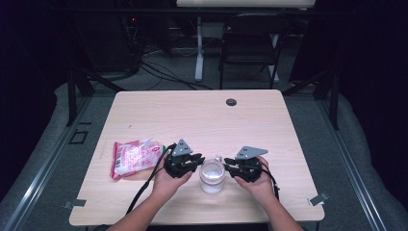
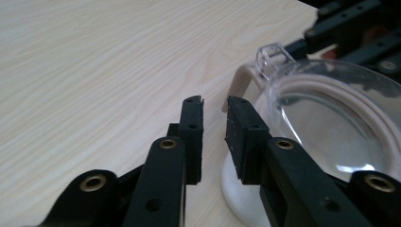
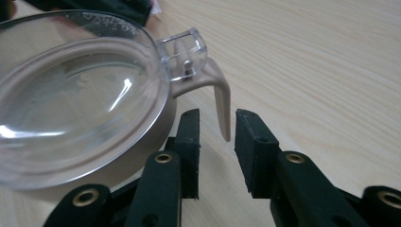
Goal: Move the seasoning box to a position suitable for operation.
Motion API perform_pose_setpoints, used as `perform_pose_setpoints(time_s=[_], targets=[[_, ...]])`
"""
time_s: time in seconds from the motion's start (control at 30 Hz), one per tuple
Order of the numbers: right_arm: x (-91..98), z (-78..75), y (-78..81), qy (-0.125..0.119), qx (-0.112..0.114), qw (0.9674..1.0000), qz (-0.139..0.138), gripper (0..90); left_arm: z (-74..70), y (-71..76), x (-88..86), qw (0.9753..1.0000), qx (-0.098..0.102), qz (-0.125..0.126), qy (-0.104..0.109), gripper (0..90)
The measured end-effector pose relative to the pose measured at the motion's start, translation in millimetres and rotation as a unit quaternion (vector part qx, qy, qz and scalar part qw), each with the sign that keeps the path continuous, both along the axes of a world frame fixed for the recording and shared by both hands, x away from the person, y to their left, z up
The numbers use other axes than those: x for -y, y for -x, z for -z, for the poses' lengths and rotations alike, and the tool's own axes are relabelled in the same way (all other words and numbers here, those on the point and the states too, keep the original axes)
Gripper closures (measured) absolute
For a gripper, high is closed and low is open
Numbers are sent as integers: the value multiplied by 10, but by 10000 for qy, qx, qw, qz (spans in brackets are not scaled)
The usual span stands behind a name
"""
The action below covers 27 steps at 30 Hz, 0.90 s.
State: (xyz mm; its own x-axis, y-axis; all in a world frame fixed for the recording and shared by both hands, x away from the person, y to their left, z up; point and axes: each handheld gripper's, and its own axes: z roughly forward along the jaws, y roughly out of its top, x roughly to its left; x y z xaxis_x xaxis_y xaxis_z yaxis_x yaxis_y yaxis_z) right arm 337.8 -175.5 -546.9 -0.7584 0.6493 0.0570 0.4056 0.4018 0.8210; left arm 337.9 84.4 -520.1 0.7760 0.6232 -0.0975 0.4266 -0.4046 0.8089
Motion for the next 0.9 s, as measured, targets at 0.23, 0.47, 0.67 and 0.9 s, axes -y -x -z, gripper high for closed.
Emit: perform_pose_setpoints(time_s=[0.23, 0.47, 0.67, 0.9], targets=[[-83, 66, -205, -77, -161, 9994, -282, 724, 12, 233, -193, 9999, -29, -129, -81, 649], [-143, 89, -286, 54, -273, 9992, -290, 816, 14, 355, -297, 9998, 54, -160, -126, 588], [-211, 71, -294, 216, -180, 9996, -11, 845, 77, 397, -379, 9997, -29, -226, -25, 524], [-286, 55, -283, 514, 27, 9959, 748, 865, 86, 445, -378, 9997, 5, -259, -49, 500]])
